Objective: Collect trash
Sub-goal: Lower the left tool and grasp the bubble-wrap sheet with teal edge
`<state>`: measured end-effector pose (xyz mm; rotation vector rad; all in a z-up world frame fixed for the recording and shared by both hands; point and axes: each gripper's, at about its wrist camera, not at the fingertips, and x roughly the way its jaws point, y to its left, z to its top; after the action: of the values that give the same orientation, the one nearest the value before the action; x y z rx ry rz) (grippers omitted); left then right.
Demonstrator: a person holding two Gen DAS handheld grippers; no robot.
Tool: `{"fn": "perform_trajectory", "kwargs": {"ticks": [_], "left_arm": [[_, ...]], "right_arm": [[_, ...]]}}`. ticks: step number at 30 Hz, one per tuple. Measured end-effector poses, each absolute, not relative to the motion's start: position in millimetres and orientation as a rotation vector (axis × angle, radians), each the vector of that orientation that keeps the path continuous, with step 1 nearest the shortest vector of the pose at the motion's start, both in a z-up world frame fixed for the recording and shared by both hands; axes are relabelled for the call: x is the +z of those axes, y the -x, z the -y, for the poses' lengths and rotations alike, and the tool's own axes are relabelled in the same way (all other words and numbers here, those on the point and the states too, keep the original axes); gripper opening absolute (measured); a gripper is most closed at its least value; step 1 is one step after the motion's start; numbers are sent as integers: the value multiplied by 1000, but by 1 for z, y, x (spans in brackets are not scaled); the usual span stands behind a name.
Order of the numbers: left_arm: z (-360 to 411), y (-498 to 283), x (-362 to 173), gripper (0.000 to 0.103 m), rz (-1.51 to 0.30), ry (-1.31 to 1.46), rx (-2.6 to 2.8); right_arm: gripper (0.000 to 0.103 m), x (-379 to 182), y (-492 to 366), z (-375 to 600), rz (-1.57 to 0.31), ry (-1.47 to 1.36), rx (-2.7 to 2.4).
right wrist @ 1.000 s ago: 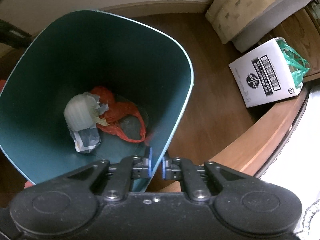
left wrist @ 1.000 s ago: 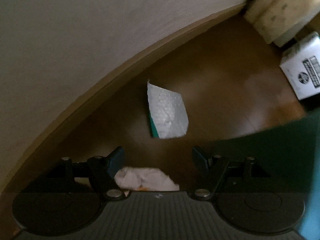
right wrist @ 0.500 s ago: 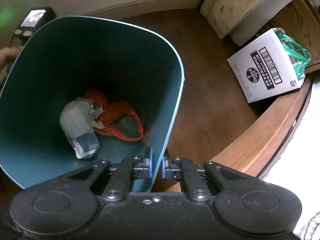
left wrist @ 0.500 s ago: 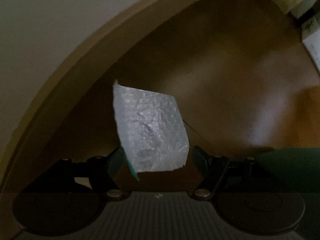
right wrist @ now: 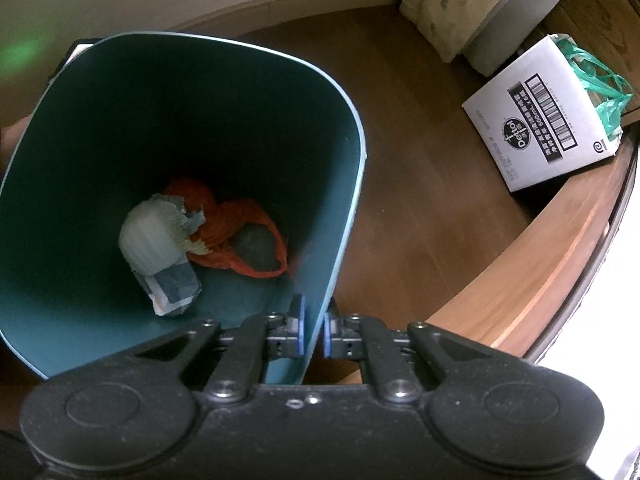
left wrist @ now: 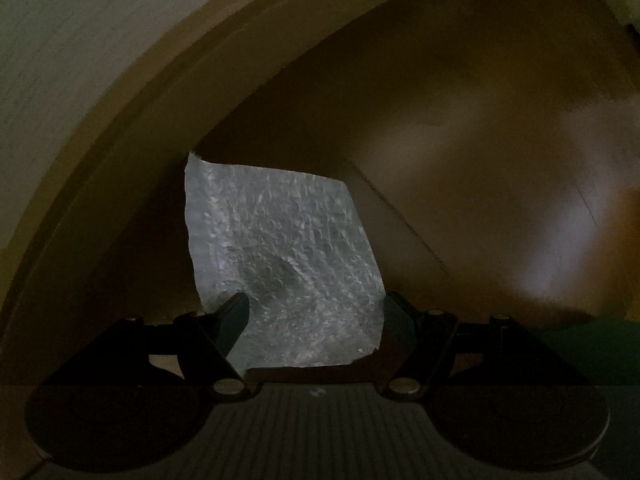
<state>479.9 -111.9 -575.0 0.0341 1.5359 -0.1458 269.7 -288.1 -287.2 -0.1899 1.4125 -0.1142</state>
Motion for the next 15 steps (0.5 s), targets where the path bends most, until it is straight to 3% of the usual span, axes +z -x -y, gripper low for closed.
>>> {"fn": "perform_trajectory", "kwargs": {"ticks": [2, 8, 15], "left_arm": [[103, -480, -575, 60, -1543, 10, -131], [84, -477, -569, 4, -1540, 56, -105], [41, -464, -545, 2, -1495, 209, -90]], "right_arm": [[8, -288, -270, 287, -1412, 195, -116], [8, -289, -270, 283, -1409, 211, -128], [9, -291, -269, 281, -1407, 221, -143]]}}
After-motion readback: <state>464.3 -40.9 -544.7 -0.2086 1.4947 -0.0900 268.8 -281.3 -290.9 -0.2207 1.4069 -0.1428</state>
